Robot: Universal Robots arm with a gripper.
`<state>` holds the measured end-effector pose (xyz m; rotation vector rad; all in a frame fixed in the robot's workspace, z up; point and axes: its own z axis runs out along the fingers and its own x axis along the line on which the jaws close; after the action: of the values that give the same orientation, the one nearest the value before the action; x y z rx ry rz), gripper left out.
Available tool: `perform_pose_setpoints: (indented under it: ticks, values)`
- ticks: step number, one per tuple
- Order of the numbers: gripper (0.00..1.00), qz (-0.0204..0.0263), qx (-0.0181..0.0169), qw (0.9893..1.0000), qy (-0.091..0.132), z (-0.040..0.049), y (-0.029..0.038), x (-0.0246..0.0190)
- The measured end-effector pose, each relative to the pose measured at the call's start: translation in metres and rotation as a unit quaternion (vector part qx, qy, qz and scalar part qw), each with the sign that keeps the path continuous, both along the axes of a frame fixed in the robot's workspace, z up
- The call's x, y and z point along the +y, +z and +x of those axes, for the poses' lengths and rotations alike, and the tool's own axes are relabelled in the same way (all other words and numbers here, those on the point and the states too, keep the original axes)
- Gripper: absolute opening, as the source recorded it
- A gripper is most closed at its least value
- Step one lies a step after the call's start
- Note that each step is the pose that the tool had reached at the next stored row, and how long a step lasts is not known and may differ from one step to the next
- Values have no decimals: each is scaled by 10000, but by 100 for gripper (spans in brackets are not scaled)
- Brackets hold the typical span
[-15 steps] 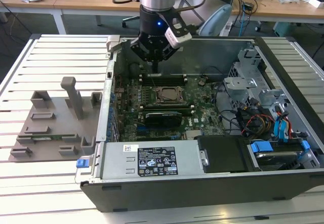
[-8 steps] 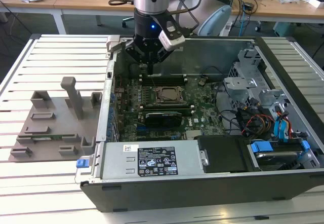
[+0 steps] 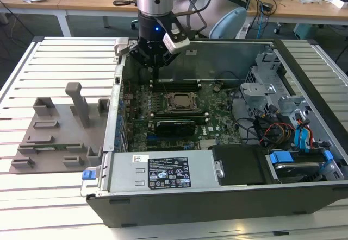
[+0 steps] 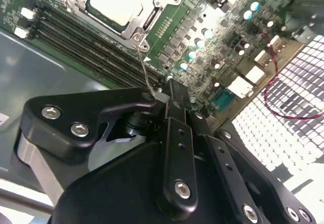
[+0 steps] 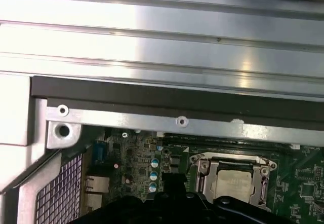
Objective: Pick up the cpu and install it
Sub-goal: 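Install the first cpu locking lever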
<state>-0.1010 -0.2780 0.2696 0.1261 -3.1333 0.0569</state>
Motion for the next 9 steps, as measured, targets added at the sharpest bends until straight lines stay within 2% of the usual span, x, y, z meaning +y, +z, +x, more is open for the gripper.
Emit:
perform_pose_setpoints:
  ticks: [3,9]
  values:
    - [11,0,0,10000,1,0,-43,7]
    - [11,0,1,10000,0,51,-68,7]
